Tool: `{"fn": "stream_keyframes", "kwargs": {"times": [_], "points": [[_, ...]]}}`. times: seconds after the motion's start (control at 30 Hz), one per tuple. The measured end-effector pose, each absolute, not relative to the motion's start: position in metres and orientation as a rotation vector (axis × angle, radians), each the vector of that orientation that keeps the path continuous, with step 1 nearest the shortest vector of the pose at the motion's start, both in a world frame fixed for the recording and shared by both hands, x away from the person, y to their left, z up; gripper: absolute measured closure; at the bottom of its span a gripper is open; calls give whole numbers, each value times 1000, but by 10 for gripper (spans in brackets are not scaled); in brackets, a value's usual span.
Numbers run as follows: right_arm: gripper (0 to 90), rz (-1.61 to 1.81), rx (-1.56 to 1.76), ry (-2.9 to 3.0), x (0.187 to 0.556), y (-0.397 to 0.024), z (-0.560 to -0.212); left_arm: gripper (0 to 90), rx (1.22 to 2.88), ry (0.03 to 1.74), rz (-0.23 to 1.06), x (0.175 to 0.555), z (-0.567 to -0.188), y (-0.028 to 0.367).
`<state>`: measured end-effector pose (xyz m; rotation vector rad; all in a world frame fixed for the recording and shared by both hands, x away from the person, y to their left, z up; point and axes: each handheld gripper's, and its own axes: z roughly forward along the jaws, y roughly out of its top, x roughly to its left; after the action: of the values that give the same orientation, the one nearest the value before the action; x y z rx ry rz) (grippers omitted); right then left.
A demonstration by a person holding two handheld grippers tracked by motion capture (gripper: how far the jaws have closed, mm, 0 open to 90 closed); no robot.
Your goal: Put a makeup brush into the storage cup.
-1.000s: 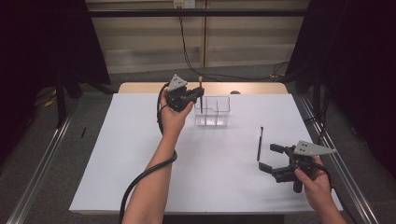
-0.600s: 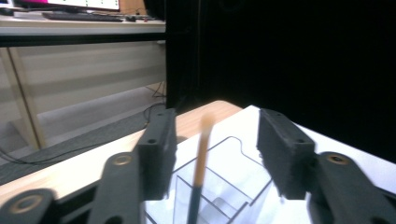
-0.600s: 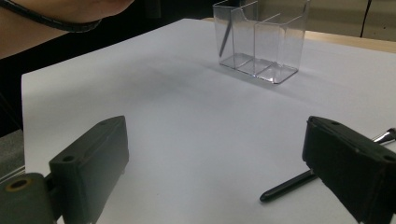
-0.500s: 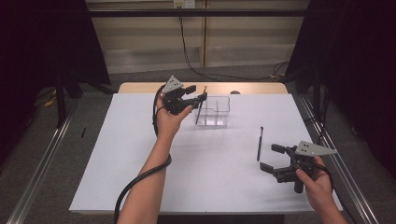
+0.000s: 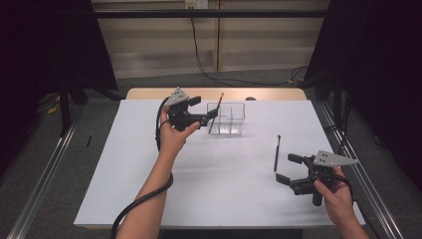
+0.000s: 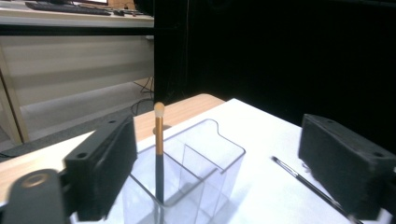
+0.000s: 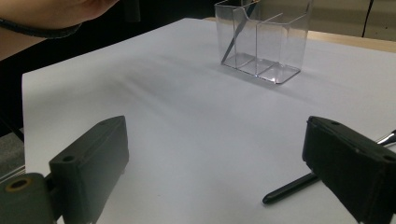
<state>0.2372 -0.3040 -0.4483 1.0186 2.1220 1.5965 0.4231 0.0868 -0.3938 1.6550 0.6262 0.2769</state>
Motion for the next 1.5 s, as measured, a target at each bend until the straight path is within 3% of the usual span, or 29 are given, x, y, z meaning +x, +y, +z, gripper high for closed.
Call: {"fn": "stream_keyframes", "kwargs": {"times": [0.4,1.5], "points": [[68,1598,1024,2119,236,-306,-448,1,1650,611,226,404,-398,96],[68,1584,1024,2110,235,-309,-448,0,1665,534,284,354,-413,165]]}}
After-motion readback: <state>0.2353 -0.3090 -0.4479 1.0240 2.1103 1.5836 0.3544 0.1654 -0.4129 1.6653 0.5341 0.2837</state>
